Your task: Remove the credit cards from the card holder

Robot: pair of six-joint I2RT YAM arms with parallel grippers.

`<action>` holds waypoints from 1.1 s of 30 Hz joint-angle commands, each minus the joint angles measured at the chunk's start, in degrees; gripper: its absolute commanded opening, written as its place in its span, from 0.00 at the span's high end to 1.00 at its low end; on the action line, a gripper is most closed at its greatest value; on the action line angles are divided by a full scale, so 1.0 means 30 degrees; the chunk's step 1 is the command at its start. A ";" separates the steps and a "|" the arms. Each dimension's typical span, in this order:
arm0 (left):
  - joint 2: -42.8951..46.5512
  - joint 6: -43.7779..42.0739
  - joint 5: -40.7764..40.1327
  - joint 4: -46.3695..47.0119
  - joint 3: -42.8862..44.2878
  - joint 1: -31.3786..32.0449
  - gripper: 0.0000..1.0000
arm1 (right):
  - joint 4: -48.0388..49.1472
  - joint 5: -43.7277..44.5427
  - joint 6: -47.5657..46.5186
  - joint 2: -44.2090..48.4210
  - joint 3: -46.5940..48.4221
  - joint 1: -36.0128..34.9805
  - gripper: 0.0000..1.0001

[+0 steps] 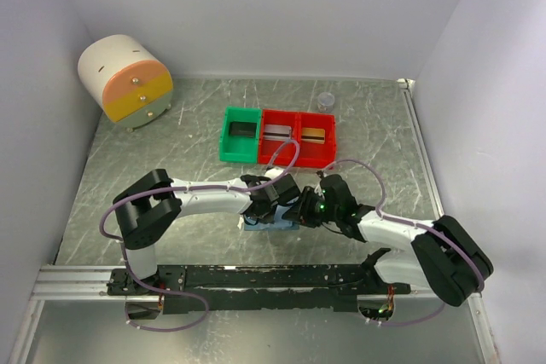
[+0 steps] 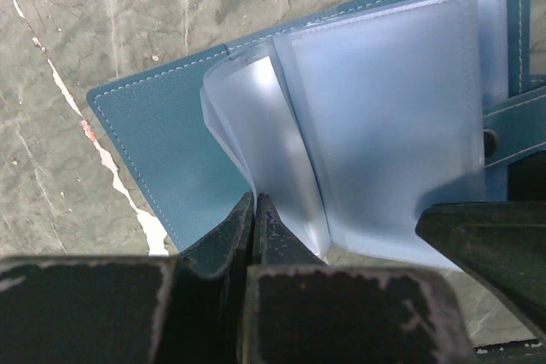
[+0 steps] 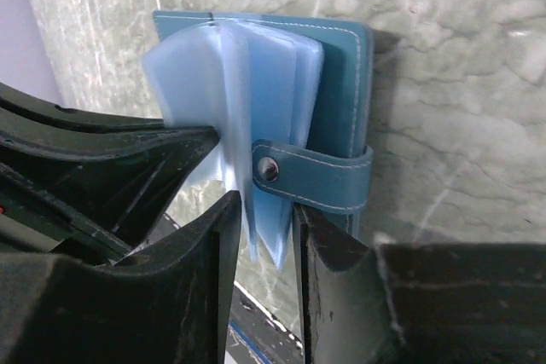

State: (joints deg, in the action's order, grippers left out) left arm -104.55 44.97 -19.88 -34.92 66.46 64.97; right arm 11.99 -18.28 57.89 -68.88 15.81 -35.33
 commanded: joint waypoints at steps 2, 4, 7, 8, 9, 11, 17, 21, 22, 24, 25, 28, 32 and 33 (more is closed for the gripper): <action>0.0251 -0.0223 0.0906 0.0960 -0.0180 0.0082 0.93 | 0.2232 -0.1158 0.0358 -0.0896 0.0428 -0.0068 0.69; 0.0319 -0.0253 0.0890 0.1000 -0.0204 0.0083 0.93 | 0.2133 -0.1006 0.0304 -0.1233 0.0638 -0.0059 0.73; 0.0466 -0.0217 0.0748 0.0940 -0.0321 0.0082 0.93 | 0.0199 0.0191 -0.0595 -0.1484 0.1670 -0.0092 0.90; 0.0523 -0.0202 0.0691 0.0872 -0.0366 0.0082 0.93 | -0.0535 0.0519 -0.1021 -0.1460 0.2002 -0.0107 0.96; 0.0589 -0.0170 0.0618 0.0819 -0.0419 0.0082 0.93 | -0.1176 0.0919 -0.1418 -0.1409 0.2299 -0.0090 0.99; 0.0695 -0.0069 0.0495 0.0774 -0.0520 0.0082 0.93 | -0.2582 0.2074 -0.2251 -0.1257 0.2853 -0.0195 1.00; 0.0956 0.0242 -0.0041 0.0627 -0.0546 0.0085 0.93 | -0.7449 0.5950 -0.4413 -0.2256 0.4511 -0.0971 1.00; 0.1169 0.0215 -0.0065 0.0894 -0.0536 0.0082 0.93 | -0.9274 0.8263 -0.4665 -0.2555 0.4902 -0.1234 1.00; 0.1201 0.0215 -0.0058 0.0950 -0.0506 0.0082 0.93 | -0.9559 0.8698 -0.4628 -0.2469 0.4958 -0.1231 1.00; 0.1287 0.0173 0.0017 0.1125 -0.0556 0.0082 0.93 | -0.9451 0.8643 -0.4791 -0.2236 0.4944 -0.1231 0.99; 0.1278 0.0158 0.0047 0.1173 -0.0560 0.0082 0.93 | -0.9014 0.8076 -0.4812 -0.2033 0.4835 -0.1231 0.97; 0.1277 0.0088 0.0121 0.1288 -0.0596 0.0082 0.93 | -0.6978 0.6061 -0.4464 -0.1605 0.4345 -0.1174 0.88; 0.1291 -0.0287 0.0375 0.1449 -0.0705 0.0082 0.93 | -0.5617 0.5362 -0.3599 -0.1866 0.4426 -0.1146 0.83; 0.1257 -0.0459 0.0473 0.1470 -0.0706 0.0082 0.93 | -0.5671 0.5516 -0.3542 -0.2016 0.4602 -0.1096 0.82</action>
State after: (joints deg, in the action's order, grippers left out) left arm -102.19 45.30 -19.75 -29.80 65.14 64.97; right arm -8.14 -2.15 46.04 -74.39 29.34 -39.16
